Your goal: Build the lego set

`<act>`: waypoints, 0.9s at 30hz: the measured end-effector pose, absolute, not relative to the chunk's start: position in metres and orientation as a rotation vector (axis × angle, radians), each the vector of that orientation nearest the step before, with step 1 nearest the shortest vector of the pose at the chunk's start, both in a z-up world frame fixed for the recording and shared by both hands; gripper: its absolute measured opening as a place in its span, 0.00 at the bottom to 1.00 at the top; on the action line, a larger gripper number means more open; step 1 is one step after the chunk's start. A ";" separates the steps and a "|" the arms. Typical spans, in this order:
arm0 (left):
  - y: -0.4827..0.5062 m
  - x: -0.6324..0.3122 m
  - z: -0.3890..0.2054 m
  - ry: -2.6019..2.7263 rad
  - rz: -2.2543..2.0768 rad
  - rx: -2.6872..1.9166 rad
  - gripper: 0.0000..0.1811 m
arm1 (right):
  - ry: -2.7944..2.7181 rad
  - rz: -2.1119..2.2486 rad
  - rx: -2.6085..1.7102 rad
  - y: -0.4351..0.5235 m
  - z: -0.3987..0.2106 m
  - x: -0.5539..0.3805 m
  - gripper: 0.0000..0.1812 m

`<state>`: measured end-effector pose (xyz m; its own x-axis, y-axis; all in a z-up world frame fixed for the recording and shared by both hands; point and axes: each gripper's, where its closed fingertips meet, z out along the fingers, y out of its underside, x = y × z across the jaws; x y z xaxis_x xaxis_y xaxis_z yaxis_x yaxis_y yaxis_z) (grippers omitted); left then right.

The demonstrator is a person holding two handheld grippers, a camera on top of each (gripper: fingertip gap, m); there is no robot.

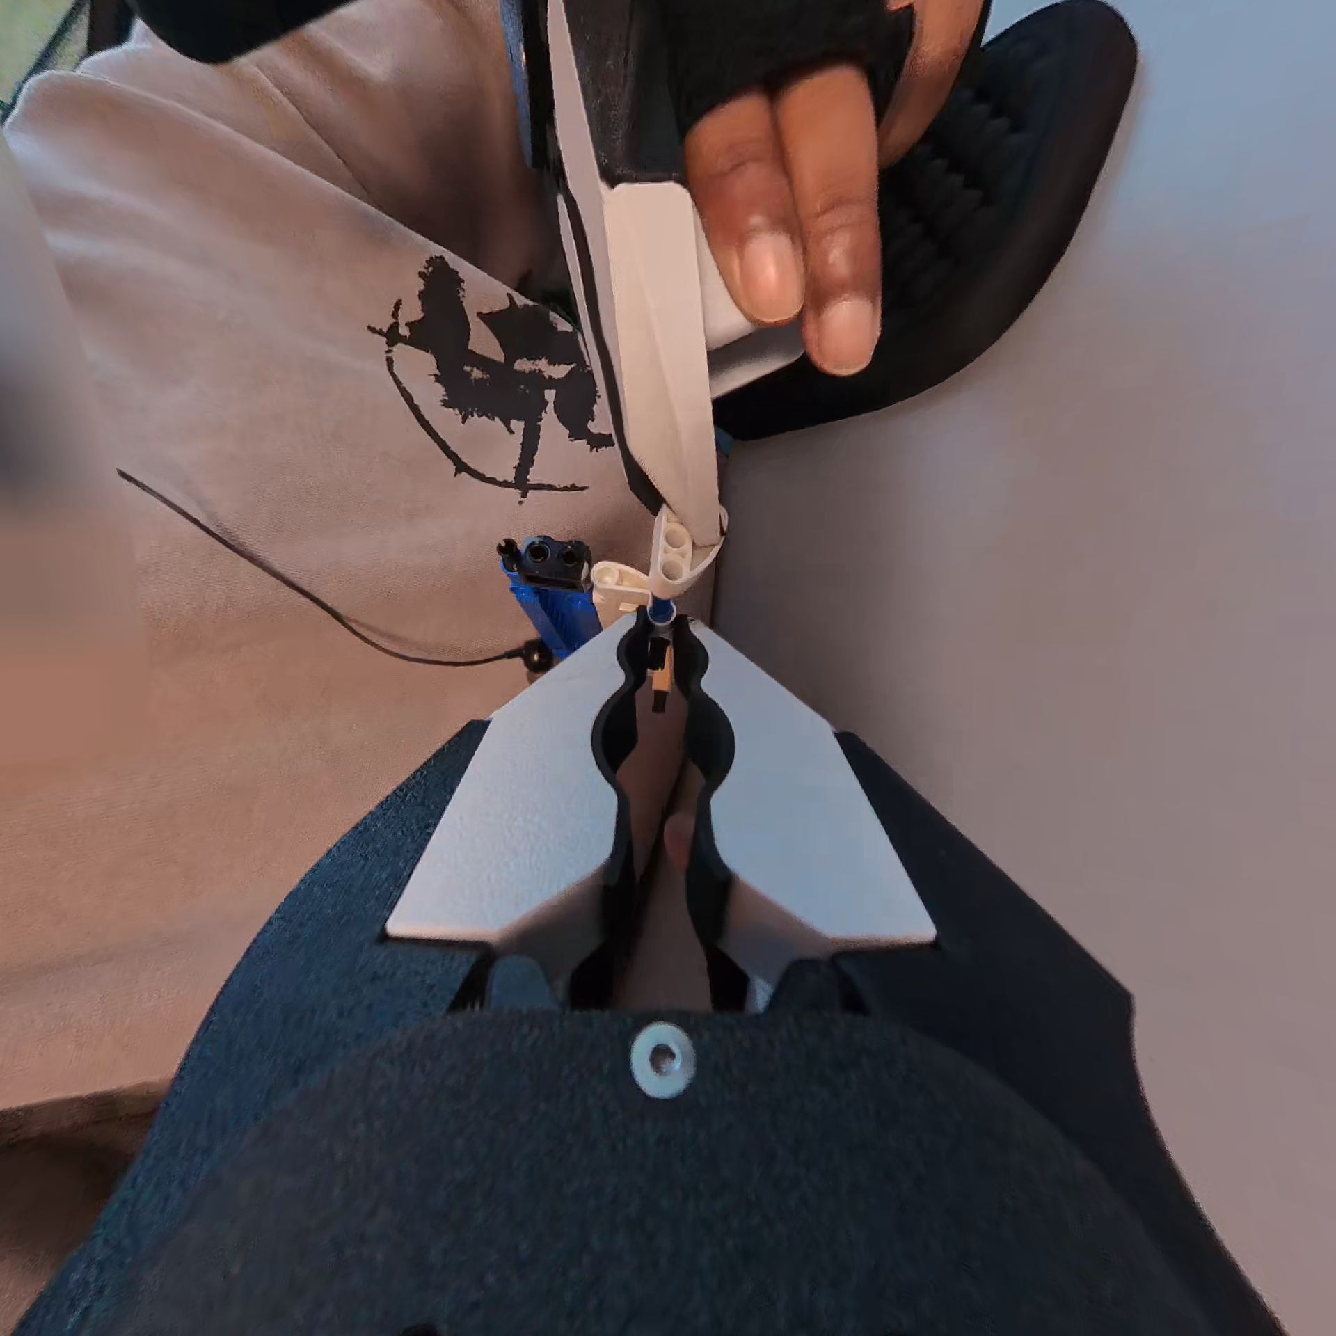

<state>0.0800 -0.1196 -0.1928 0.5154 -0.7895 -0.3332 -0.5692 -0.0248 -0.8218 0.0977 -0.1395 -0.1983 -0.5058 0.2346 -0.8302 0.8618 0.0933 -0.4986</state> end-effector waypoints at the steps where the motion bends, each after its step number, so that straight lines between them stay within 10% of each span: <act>1: -0.119 0.080 -0.192 1.146 -0.299 -1.716 0.04 | 1.809 -1.418 1.053 -0.138 -0.197 0.099 0.02; 27: -0.103 0.067 -0.199 0.777 -0.610 -1.835 0.03 | 1.464 -1.476 1.053 -0.124 -0.199 0.084 0.02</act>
